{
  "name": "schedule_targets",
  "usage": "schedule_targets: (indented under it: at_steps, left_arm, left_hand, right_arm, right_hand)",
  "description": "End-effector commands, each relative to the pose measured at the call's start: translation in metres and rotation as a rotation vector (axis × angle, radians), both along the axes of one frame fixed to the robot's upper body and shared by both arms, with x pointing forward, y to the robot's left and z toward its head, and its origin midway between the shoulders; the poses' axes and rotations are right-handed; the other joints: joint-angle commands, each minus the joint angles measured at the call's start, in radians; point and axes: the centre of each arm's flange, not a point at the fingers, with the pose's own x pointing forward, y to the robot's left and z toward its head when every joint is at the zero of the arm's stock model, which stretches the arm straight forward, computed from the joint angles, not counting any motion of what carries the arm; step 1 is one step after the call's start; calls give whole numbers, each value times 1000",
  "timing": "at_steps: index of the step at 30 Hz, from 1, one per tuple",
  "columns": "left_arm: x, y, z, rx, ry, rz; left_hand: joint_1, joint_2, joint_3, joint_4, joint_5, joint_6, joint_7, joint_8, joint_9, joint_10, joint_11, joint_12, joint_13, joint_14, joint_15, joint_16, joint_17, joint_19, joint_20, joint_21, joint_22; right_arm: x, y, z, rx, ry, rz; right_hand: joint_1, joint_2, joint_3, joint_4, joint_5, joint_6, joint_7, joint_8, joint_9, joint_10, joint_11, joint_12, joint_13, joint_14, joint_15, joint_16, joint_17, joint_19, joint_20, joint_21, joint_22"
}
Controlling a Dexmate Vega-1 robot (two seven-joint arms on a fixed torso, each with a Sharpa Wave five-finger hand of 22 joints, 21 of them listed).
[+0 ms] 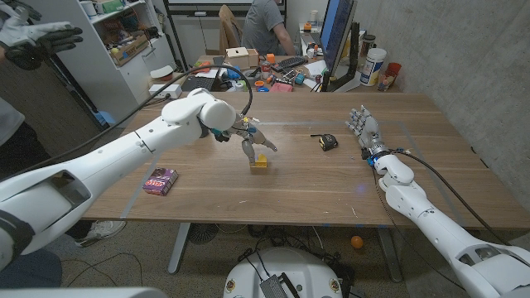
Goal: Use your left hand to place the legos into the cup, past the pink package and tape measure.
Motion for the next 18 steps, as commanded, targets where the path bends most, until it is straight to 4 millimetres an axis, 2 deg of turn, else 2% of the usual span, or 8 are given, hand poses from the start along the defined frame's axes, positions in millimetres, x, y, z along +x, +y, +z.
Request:
schedule_targets:
  at_steps: [1,18]
  left_arm:
    - [7,1,-11,22,-29,6]
    - [5,-11,-22,58,-108,-20]
  left_hand:
    - [15,10,1,-1,-7,9,-6,8,2,-64,1,4,3,2,-10,11,3,12,0,7,3]
    - [26,27,-2,0,-17,12,-6,11,4,-63,10,12,9,21,-15,18,8,35,-10,16,5]
  right_arm:
    - [3,-1,1,0,0,3]
    - [5,-7,1,3,-2,11]
  right_hand:
    - [-2,-8,-5,-2,6,7,2,1,3,9,4,2,2,4,8,6,-1,0,7,9,5]
    - [-3,-11,-9,-3,7,15,0,3,3,18,5,5,3,14,13,9,-1,1,11,9,5]
